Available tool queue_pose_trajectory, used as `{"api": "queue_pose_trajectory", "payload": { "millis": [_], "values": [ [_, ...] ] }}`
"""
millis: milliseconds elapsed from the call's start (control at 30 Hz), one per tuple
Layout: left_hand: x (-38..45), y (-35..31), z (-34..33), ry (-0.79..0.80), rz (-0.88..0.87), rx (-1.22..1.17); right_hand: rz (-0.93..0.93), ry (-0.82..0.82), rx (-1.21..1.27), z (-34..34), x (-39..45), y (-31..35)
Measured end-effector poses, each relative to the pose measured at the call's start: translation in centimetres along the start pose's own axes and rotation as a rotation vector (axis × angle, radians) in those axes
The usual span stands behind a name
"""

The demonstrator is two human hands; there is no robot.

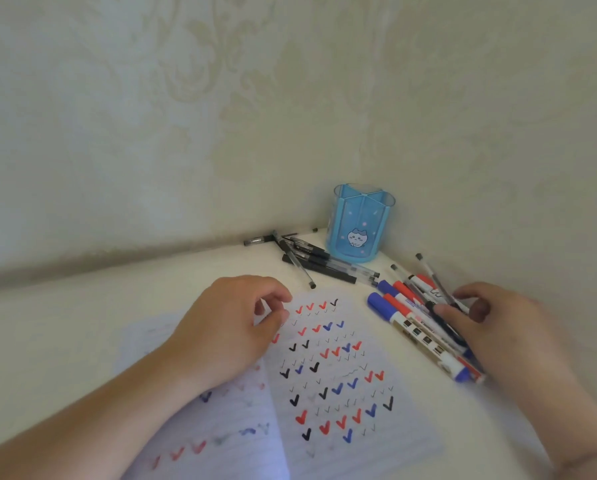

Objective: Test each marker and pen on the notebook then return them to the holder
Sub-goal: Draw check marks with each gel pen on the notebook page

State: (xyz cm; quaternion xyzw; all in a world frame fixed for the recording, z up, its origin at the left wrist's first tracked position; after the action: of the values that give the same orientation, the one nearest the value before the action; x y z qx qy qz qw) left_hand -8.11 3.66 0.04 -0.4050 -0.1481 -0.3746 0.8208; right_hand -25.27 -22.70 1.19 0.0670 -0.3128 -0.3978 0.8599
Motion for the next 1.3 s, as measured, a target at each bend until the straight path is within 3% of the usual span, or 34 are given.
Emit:
{"api": "queue_pose_trajectory", "payload": {
  "millis": [200, 400, 467, 667, 800, 900, 1000, 1100, 1133, 1200, 1300],
  "values": [
    [0.0, 0.3, -0.2, 0.048, 0.011, 0.04, 0.136, -0.173, -0.075, 1.8, -0.9, 3.1],
    [0.3, 0.4, 0.5, 0.023, 0.006, 0.028, 0.457, 0.186, -0.27, 0.1, -2.2, 14.0],
    [0.4, 0.3, 0.6, 0.016, -0.007, 0.026, 0.502, 0.173, -0.328, -2.5, -1.7, 16.4],
    [0.9, 0.7, 0.9, -0.04, -0.027, -0.006, 0.413, 0.183, -0.332, -7.3, -0.1, 18.1],
    [1.0, 0.5, 1.3, -0.142, -0.129, 0.097, 0.425, 0.005, -0.154, -4.4, -0.2, 17.2],
    [1.2, 0.1, 2.2, -0.272, -0.222, 0.156, 0.488, -0.102, 0.262, -0.6, -1.7, 15.5],
    [1.1, -0.7, 2.5, -0.264, -0.329, 0.133, 0.276, 0.044, 0.793, 2.0, -3.1, 13.0],
    [0.2, -1.9, 1.3, -0.063, -0.41, -0.015, 0.021, 0.272, 1.271, 1.7, -4.5, 11.8],
    [-0.2, -2.3, 0.9, 0.001, -0.416, -0.066, 0.023, 0.364, 1.303, 1.2, -5.0, 11.9],
    [-0.8, -2.7, 0.4, 0.088, -0.458, -0.094, 0.217, 0.504, 1.093, 0.2, -5.9, 12.5],
    [-0.8, -3.1, 0.5, 0.184, -0.466, -0.141, 0.526, 0.391, 0.743, 0.3, -6.0, 12.6]
  ]
}}
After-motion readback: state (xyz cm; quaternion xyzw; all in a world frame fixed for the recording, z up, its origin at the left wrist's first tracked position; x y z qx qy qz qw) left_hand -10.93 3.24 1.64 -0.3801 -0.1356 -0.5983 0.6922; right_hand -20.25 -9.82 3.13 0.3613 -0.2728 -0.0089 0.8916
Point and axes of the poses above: each hand's wrist, its own x-axis towards the middle knuckle, its own z-axis out of the back of the hand, y = z × x, the point moved 4 cm from there along x, towards the middle knuckle, and after that the axes turned 12 degrees about -y, right-handed, at the moved point
